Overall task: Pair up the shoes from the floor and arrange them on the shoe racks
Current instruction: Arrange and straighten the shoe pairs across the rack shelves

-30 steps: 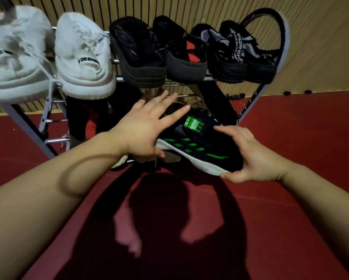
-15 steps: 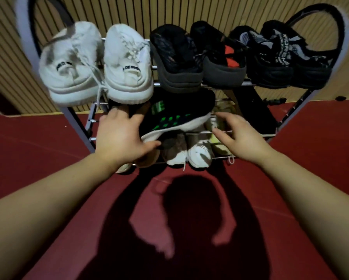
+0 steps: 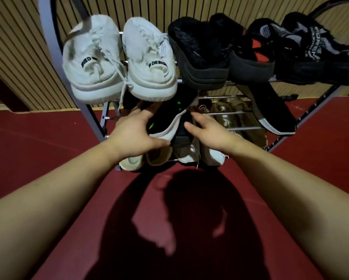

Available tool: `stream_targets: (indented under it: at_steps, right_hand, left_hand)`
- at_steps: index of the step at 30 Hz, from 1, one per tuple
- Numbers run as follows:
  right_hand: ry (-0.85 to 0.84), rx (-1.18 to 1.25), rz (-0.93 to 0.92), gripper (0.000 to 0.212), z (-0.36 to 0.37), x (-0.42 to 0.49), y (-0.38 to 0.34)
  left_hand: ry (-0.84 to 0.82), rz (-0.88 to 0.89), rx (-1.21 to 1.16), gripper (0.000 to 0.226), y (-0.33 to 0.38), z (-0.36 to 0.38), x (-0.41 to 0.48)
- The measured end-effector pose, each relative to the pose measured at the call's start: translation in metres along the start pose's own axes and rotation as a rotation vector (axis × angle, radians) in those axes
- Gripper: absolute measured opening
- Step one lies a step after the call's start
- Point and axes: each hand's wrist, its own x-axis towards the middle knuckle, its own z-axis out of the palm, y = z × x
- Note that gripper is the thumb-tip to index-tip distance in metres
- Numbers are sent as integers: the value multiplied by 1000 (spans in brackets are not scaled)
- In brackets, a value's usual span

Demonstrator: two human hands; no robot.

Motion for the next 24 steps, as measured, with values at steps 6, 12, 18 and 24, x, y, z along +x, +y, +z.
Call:
stream_targets:
  at_steps: [6, 12, 18, 24]
  right_hand:
    - [87, -296, 177, 48, -18, 7, 14]
    - [363, -397, 698, 78, -73, -20, 91]
    - [294, -213, 734, 84, -78, -38, 136]
    - [374, -239, 742, 59, -81, -34, 136]
  left_hand:
    - [110, -67, 169, 73, 28, 30, 7]
    - [115, -43, 419, 82, 45, 30, 6]
    - [167, 172, 562, 74, 60, 45, 12]
    - [120, 153, 545, 69, 59, 55, 25]
